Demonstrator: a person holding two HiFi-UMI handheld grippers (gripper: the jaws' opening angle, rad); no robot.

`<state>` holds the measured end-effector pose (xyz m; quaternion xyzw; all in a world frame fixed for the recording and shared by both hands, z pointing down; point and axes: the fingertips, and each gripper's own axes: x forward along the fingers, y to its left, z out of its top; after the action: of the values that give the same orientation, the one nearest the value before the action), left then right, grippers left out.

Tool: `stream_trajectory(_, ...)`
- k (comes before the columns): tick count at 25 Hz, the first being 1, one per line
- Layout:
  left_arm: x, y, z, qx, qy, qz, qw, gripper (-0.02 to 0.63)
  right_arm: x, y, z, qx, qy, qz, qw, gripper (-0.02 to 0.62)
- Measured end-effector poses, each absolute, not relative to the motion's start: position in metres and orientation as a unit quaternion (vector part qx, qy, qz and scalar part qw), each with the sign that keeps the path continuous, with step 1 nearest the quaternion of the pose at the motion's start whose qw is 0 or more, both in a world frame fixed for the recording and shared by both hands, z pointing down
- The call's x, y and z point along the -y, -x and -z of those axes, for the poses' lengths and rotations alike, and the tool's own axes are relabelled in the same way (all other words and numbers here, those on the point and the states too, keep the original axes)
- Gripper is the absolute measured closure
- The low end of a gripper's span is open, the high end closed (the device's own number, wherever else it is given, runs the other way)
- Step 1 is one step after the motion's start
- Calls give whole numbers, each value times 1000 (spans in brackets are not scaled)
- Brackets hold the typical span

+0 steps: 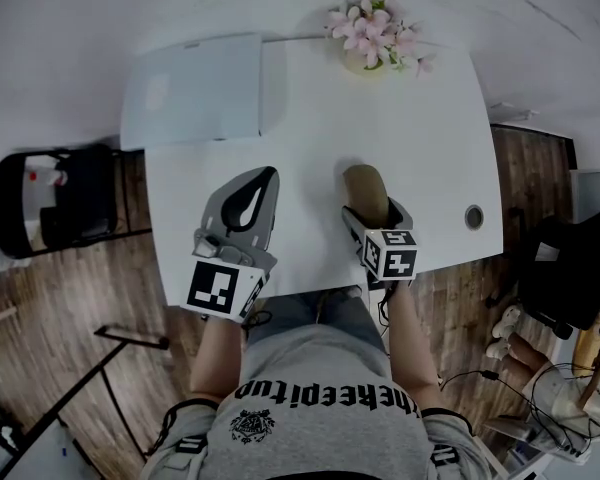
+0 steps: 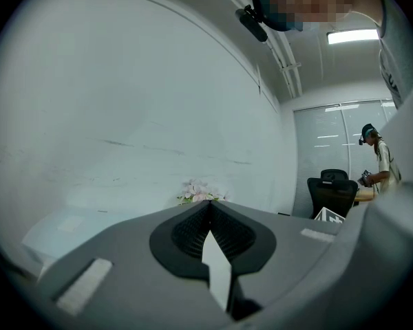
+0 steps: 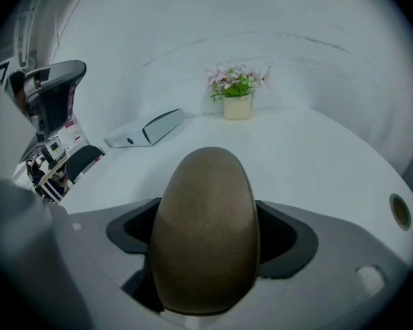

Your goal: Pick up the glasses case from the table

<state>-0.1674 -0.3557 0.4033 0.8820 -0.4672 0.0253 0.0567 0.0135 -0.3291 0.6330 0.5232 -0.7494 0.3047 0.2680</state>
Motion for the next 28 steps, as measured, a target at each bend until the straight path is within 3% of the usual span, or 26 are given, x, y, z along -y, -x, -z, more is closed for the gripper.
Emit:
stream_trajectory(7, 351, 163, -399, 465, -883, -26, 52, 586, 326, -11, -614, 768, -522, -291, 231, 195)
stream_trajectory(18, 333, 145, -383, 461, -887, -16, 35, 586, 329, -15, -522, 810, -527, -234, 106, 195)
stream_trajectory(28, 307, 129, -364, 469, -883, -6, 15, 586, 311, -23, -464, 836, -512, -188, 58, 195)
